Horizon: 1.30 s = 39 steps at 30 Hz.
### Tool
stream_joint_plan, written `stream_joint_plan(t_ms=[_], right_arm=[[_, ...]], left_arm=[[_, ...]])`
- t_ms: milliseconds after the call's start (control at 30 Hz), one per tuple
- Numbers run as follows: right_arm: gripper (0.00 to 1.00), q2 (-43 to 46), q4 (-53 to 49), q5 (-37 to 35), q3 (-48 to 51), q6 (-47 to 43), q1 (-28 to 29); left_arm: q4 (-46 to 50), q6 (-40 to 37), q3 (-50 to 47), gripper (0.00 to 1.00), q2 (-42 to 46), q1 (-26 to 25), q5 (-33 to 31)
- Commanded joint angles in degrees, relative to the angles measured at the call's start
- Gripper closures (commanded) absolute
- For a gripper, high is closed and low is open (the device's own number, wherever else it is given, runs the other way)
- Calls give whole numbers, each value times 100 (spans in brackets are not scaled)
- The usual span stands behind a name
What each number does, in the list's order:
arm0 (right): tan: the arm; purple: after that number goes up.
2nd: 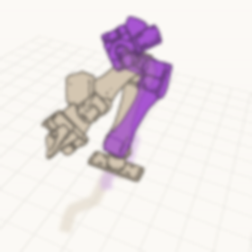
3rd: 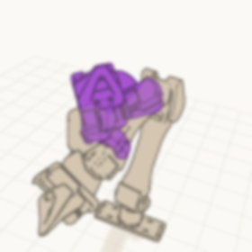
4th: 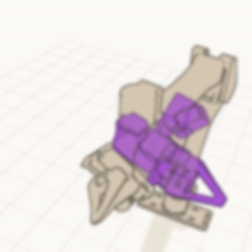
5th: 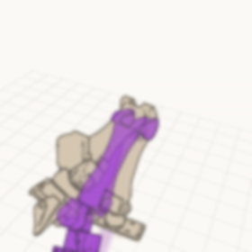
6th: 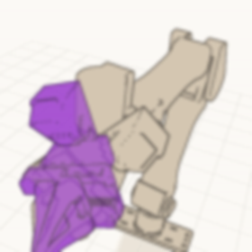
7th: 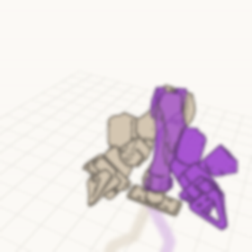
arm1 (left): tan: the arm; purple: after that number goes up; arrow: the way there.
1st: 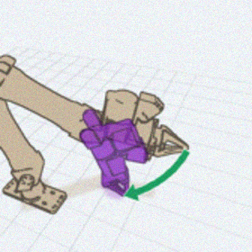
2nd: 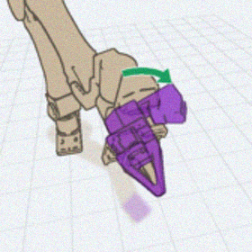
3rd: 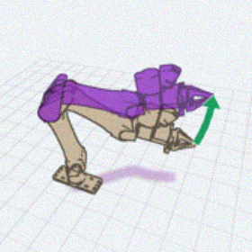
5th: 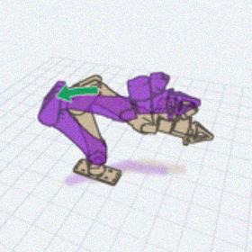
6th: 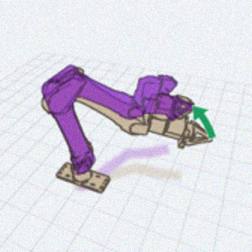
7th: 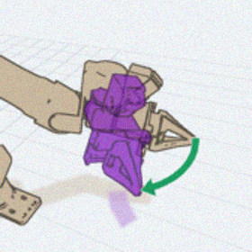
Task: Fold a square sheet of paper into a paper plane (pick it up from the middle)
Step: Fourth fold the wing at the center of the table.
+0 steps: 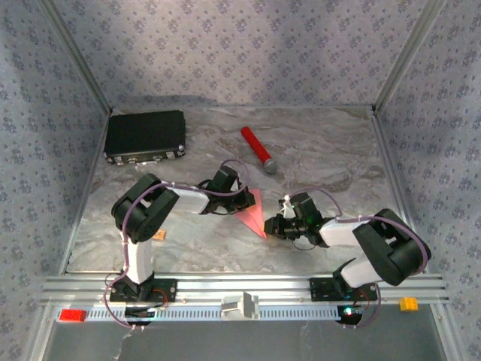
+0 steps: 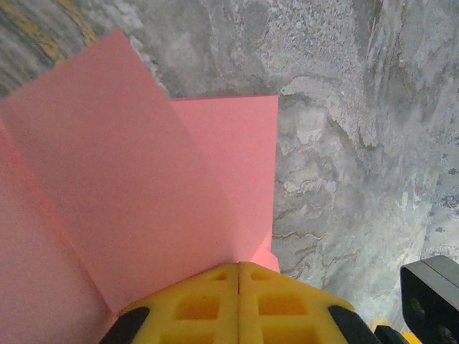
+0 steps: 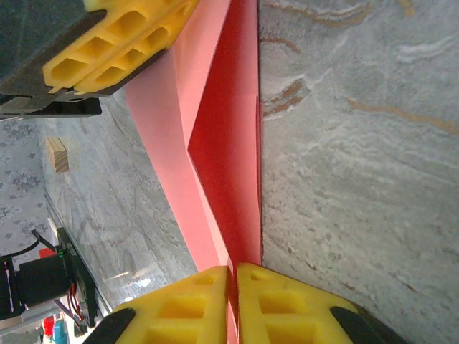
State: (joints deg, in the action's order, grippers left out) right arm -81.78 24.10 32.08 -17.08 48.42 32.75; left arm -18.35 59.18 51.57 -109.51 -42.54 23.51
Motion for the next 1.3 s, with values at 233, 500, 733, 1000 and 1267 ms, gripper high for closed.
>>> stream_joint_plan(t_ms=[233,500,733,1000,1267], right_arm=[[84,322,-362,60,206,70,-36],[89,439,-542,133,104,-10,-30],[83,654,-639,76,242,100,-4],[84,1381,-1761,-76,-499,-331,-99],[95,448,-1654,41,-1262,-532,214]], left_arm=[[153,-30,-84,94,-193,-30,-25],[150,-25,-92,94,-189,-35,-19],[143,-12,-103,94,-184,-31,-21],[135,-23,-109,94,-168,-40,-30],[130,-21,-114,94,-166,-44,-33]])
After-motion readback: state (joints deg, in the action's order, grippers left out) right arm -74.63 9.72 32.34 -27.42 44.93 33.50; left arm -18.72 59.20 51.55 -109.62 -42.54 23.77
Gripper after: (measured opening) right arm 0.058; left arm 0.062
